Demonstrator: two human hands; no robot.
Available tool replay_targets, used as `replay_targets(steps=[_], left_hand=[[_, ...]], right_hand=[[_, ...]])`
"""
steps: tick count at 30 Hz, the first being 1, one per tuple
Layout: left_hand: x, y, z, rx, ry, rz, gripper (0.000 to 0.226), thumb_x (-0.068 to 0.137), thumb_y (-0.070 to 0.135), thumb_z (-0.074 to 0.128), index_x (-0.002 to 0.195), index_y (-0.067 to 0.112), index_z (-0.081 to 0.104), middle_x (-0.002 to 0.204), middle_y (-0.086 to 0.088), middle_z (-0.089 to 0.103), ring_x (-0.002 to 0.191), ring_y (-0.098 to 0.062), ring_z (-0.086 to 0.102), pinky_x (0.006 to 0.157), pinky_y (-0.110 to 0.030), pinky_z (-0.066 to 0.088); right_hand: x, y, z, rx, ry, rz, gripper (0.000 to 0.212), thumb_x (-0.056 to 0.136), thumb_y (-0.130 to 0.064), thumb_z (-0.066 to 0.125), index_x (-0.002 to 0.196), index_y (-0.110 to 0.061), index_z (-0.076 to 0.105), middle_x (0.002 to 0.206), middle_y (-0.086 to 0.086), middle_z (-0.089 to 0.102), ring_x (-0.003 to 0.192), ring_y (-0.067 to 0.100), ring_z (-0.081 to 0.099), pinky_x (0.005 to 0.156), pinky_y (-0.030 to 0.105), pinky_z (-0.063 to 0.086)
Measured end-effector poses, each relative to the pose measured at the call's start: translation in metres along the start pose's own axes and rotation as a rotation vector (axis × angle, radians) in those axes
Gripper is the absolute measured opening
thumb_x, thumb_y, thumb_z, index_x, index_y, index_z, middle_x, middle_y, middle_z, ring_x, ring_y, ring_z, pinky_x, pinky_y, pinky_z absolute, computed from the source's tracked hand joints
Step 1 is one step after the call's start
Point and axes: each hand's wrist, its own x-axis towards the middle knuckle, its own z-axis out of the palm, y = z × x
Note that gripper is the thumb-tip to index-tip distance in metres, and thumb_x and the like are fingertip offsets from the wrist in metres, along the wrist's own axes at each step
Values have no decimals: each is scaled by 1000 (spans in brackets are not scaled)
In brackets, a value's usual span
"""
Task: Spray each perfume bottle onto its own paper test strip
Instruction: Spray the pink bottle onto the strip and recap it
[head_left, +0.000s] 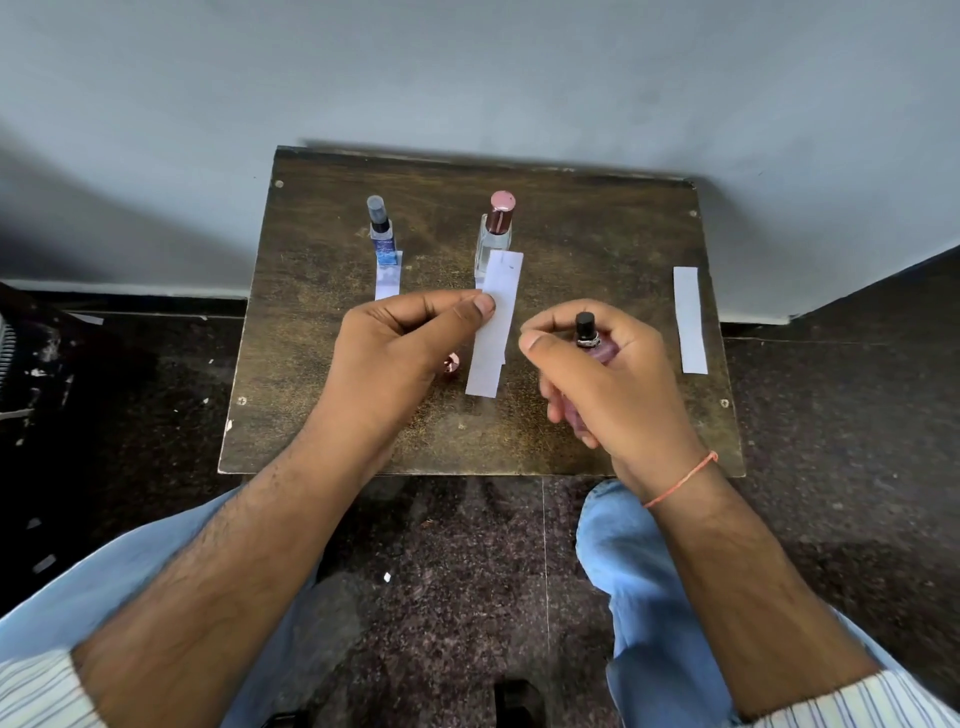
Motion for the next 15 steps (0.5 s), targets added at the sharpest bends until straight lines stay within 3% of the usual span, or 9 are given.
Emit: replay_targets(steps=[2,6,10,15], left_hand=[[1,1,2,-21,8,-24,11,99,12,73,102,5,81,64,13,73,44,5,54,48,-6,40],[2,-1,5,-25,7,-89,13,96,28,79,98,18,87,71,6,70,49,-6,37,47,-20,29],[1,-1,12,-28,12,-103,12,95,29,80,98,21,87,65,3,58,53,-11,30,51,-27,21],[-2,0,21,-32,-7,-51,12,100,9,71,107,3,79,50,16,63,42,5,51,46,-6,38]], right_hand=[[-3,0,0,25,-30,39,11,93,-8,83,103,-14,80,81,6,72,44,6,55,36,13,36],[-4,1,1,65,-10,90,13,94,-7,83,106,-13,80,83,-2,77,47,1,59,35,13,37],[-3,4,-1,136,36,90,14,94,-12,84,103,-20,78,83,-1,79,47,16,60,35,20,34],[-2,5,-1,191,80,86,18,91,-9,86,96,-24,76,79,-1,77,47,19,57,39,22,33]])
